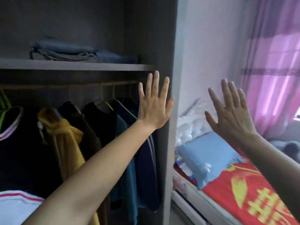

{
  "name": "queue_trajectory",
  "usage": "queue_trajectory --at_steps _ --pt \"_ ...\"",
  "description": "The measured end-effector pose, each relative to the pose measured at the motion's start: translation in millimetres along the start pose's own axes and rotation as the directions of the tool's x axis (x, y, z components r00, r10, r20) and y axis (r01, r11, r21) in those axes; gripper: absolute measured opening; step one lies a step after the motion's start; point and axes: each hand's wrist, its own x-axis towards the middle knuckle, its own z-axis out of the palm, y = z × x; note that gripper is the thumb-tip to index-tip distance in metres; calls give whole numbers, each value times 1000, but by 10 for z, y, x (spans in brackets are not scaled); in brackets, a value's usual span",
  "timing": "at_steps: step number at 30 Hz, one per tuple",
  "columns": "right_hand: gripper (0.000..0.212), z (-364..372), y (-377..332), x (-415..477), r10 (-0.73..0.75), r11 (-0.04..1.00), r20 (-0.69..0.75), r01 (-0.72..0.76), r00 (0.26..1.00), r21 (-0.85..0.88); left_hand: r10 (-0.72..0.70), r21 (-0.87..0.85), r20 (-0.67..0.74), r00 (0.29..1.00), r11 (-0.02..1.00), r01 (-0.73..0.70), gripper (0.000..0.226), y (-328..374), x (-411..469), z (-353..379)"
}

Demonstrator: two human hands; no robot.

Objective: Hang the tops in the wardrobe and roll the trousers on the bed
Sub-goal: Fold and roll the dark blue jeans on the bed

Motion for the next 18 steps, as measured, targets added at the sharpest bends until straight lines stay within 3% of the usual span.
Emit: queue_trajectory --at_steps 7,12,18 --pt "77 -652 2077 -1782 211 963 172 -175 962 -203 170 -224 41 985 962 -157 69 2608 19 139" --pt "81 -1347 3476 -3196 362 889 255 -249 896 -385 281 -450 119 952 870 -200 72 4638 -287 212" --pt "90 -1937 4493 -4248 550 771 252 -368 797 -519 470 -583 29 882 725 -367 73 6095 -542 309"
